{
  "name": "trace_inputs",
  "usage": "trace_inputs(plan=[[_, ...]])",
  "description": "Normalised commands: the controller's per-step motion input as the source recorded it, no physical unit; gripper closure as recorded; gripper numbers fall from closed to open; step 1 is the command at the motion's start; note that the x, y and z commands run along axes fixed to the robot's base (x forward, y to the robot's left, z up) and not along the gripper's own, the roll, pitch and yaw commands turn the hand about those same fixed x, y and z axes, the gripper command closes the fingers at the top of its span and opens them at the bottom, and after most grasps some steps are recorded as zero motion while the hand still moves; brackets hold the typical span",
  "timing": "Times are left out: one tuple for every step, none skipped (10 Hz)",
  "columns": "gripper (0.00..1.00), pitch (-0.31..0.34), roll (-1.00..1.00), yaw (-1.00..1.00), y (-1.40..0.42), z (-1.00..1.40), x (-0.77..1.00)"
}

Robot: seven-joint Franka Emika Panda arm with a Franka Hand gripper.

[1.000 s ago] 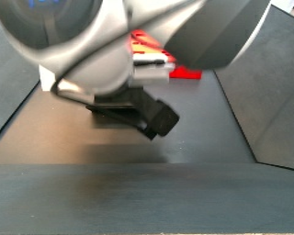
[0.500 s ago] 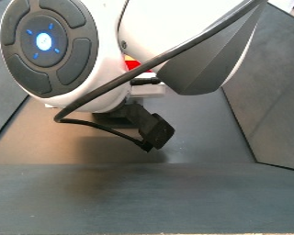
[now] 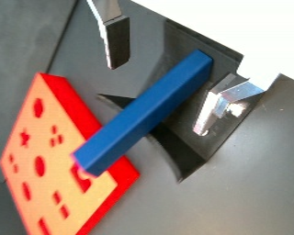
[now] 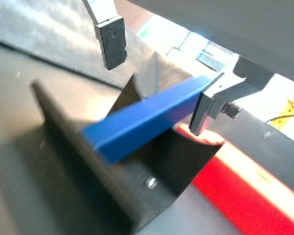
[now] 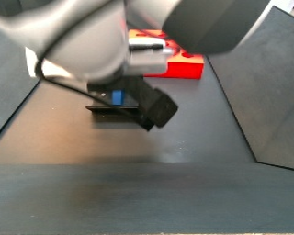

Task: Pick up the rectangle object. Move up. Place the rectangle object on the fixture. Regrasp the rectangle object. Move to above the board. Insert the rectangle object.
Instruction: Regrasp the rectangle object.

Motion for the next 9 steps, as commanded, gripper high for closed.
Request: trace_inputs(plan=[[0.0,0.074,0.05,0.03,0.0,0.7,-0.03],[0.0,0.094,0.05,0.01,0.0,0.47,-0.03],[0.0,0.099,0.05,0.0,0.0,0.35,-0.03],[0.0,0.079,1.0,-0.01,-1.0,0.96,0.01],[0.0,0.075,1.0,-0.01,-1.0,0.9,0.01],[0.0,0.066,1.0,-0.02,-1.0,0.88,-0.01],[0.0,0.059,1.0,-0.02,-1.0,0.86,-0.03],[0.0,0.051,1.0,-0.02,-1.0,0.8,-0.05],[0.0,0.048,1.0,-0.02,-1.0,0.74,-0.06]])
